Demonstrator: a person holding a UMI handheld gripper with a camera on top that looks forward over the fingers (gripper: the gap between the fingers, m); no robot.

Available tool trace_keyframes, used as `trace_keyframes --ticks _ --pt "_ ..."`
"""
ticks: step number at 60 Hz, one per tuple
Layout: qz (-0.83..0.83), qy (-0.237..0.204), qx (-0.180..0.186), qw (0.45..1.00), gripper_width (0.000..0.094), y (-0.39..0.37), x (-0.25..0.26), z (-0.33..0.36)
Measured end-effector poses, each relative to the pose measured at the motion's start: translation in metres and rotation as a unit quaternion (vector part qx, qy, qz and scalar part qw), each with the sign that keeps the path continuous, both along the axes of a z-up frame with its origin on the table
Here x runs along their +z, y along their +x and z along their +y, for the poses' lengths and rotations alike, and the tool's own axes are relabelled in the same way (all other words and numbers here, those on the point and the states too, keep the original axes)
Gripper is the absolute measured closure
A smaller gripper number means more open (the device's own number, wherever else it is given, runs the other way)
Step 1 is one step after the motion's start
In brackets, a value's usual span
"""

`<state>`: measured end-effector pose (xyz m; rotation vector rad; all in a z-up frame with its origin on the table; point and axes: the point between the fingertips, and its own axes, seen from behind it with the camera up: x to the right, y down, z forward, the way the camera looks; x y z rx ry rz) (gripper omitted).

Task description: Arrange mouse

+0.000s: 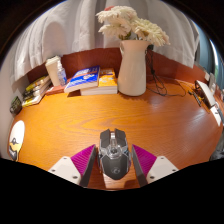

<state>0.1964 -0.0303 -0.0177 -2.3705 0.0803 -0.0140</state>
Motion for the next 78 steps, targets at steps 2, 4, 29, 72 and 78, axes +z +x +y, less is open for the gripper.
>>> trace_keyframes --ticks 2,4,29,72,78 --pt "0.0 -0.002 -0.004 1.0 0.0293 0.002 0.0 0.003" --pt "-0.001 -0.002 -0.004 1.0 0.0328 0.004 0.001 0.006" --pt "-0.005 -0.034 -0.024 0.999 0.0598 0.001 0.003 0.012" --pt "0.028 0.109 0.023 0.993 0.0596 -0.384 0.195 0.057" --pt "0.04 0.062 0.043 0.996 0.0598 -0.436 0.127 0.041"
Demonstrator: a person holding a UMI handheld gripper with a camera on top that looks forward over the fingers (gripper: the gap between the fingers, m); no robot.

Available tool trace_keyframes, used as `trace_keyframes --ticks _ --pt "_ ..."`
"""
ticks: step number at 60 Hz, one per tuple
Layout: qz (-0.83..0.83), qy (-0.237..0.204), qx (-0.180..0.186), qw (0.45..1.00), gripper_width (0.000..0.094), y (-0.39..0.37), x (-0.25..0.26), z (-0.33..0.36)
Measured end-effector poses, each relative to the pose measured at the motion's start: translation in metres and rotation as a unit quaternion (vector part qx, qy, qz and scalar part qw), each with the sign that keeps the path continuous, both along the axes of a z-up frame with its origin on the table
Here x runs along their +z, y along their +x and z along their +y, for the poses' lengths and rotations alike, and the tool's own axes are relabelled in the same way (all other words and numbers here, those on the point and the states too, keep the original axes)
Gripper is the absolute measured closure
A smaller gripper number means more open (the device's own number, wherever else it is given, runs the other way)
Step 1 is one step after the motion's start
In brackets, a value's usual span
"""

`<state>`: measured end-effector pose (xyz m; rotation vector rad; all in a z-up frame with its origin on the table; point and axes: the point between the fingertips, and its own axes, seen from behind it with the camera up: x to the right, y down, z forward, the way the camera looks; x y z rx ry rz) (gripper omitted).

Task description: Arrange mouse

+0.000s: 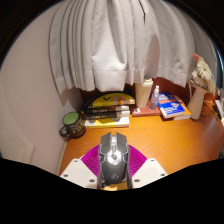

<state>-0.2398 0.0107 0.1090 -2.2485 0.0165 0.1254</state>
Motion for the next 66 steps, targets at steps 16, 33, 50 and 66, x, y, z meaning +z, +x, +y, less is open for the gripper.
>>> trace_keyframes --ticks 16,33,50,66 --pt "-0.032 -0.084 0.036 0.995 0.0599 -0.053 -0.111 -0.038" --pt "-0.044 -0.095 0.019 0.994 0.0395 -0.053 -0.125 -0.041" --pt "-0.024 -0.032 0.03 0.999 0.0071 0.007 -0.021 -0.041" --pt "-0.03 0.02 0.016 0.999 0.0078 0.15 0.067 -0.086"
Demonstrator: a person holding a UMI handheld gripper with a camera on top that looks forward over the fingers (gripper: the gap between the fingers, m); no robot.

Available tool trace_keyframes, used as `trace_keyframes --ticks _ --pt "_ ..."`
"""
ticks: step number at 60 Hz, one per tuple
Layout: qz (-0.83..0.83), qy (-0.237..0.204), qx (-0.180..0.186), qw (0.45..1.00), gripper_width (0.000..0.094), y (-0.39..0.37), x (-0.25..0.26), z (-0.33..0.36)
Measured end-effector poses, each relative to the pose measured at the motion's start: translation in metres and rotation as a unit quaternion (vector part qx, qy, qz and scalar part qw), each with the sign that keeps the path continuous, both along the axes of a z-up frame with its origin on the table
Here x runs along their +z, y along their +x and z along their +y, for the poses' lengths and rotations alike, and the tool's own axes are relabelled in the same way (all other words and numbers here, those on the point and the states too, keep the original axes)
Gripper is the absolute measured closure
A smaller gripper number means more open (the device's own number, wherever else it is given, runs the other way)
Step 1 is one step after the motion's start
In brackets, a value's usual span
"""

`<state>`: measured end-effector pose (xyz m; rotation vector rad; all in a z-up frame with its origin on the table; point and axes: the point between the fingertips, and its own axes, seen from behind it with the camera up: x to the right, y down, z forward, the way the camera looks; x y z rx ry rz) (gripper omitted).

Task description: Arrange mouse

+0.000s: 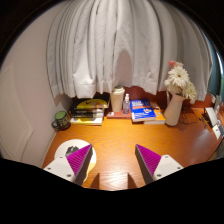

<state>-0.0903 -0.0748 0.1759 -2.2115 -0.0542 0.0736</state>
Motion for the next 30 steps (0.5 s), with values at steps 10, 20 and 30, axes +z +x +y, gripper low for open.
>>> trace_keyframes --ticks 10,20,30 --pt "0.005 0.005 -0.004 1.0 0.0086 0.078 0.018 -0.049" --pt "-0.019 0.006 -0.006 1.0 0.0083 0.139 0.015 -0.093" --pt "-0.011 0.0 -0.015 1.0 0.0086 0.17 0.007 -0.124"
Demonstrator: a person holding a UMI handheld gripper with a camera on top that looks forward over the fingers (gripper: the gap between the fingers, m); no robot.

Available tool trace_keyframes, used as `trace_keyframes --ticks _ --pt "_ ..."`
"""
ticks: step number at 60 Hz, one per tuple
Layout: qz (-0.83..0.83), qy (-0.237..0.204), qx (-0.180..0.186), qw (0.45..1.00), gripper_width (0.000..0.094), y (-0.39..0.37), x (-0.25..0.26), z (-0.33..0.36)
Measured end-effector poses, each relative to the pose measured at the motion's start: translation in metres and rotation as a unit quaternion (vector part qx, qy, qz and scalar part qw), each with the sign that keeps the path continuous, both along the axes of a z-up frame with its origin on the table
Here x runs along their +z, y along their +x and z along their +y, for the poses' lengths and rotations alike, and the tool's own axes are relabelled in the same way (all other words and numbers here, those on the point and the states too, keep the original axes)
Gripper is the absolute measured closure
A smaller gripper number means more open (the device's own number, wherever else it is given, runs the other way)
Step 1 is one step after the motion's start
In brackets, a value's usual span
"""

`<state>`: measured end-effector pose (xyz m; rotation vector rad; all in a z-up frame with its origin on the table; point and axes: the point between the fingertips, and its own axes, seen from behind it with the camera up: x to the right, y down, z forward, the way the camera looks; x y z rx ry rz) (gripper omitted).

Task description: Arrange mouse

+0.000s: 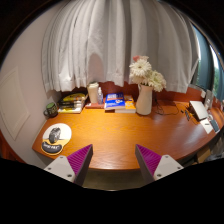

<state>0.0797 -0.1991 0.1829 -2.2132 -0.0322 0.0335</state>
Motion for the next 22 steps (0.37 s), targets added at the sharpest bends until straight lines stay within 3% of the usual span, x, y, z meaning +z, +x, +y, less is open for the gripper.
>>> trace_keyframes --ticks 22 --pt "0.007 -0.006 -0.005 1.0 0.0084 0.006 -0.01 -0.02"
